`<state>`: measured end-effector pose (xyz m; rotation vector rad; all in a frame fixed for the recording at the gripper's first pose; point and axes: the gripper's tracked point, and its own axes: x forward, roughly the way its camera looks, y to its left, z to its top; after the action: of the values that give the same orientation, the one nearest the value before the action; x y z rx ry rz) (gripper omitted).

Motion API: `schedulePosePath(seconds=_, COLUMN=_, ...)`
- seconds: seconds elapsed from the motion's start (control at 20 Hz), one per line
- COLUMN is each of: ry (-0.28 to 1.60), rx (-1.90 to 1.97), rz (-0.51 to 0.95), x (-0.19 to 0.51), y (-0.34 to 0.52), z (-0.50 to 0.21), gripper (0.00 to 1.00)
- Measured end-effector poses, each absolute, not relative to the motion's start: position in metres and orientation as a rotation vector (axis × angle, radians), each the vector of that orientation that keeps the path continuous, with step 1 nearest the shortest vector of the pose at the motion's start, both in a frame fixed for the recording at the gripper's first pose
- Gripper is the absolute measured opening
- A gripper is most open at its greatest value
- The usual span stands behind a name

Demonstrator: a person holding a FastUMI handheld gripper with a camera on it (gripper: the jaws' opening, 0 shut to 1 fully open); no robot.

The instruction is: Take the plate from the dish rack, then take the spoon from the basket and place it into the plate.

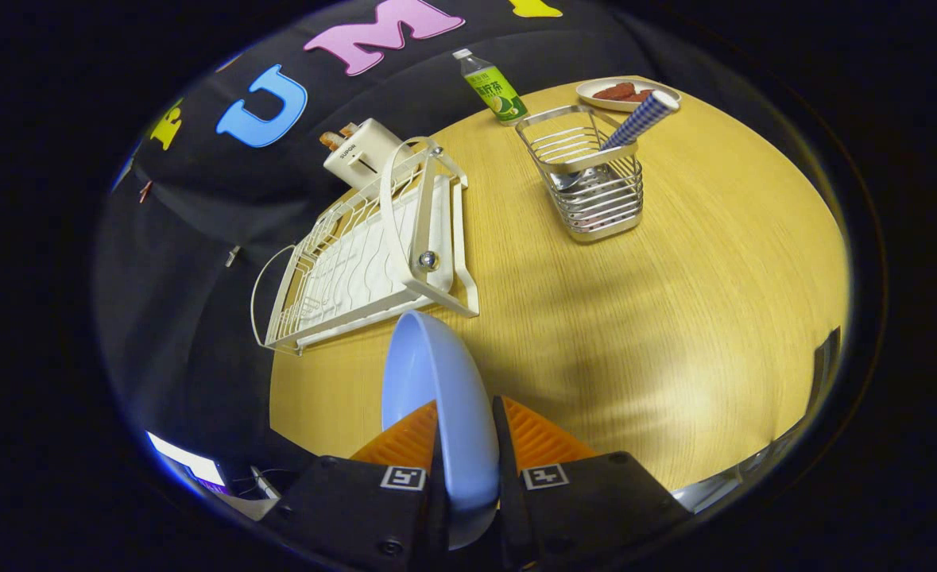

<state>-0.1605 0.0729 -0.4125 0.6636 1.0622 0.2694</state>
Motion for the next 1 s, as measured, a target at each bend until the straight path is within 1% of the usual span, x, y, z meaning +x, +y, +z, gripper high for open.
schedulePosePath(seconds=0.05, ry=1.073, rx=0.653, rz=0.251, x=-0.159, y=0.069, z=-0.418, gripper=0.30)
schedulePosePath(seconds=0.15, ry=1.086, rx=0.636, rz=0.219, x=-0.158, y=0.063, z=-0.429, gripper=0.36)
schedulePosePath(seconds=0.2, ry=1.089, rx=0.637, rz=0.200, x=-0.157, y=0.060, z=-0.431, gripper=0.41)
schedulePosePath(seconds=0.25, ry=1.094, rx=0.631, rz=0.186, x=-0.156, y=0.057, z=-0.433, gripper=0.42)
schedulePosePath(seconds=0.45, ry=1.118, rx=0.536, rz=0.120, x=-0.156, y=0.038, z=-0.450, gripper=0.56)
schedulePosePath(seconds=0.5, ry=1.123, rx=0.501, rz=0.097, x=-0.157, y=0.031, z=-0.455, gripper=0.63)
schedulePosePath(seconds=0.6, ry=1.118, rx=0.434, rz=0.054, x=-0.158, y=0.017, z=-0.461, gripper=0.61)
schedulePosePath(seconds=0.65, ry=1.106, rx=0.434, rz=0.048, x=-0.157, y=0.014, z=-0.457, gripper=0.63)
schedulePosePath(seconds=0.7, ry=1.093, rx=0.434, rz=0.040, x=-0.154, y=0.010, z=-0.455, gripper=0.72)
schedulePosePath(seconds=0.8, ry=1.065, rx=0.412, rz=0.028, x=-0.150, y=0.001, z=-0.447, gripper=0.84)
schedulePosePath(seconds=0.95, ry=1.009, rx=0.378, rz=0.044, x=-0.142, y=-0.007, z=-0.427, gripper=0.84)
schedulePosePath(seconds=1.0, ry=0.986, rx=0.370, rz=0.056, x=-0.139, y=-0.008, z=-0.415, gripper=0.88)
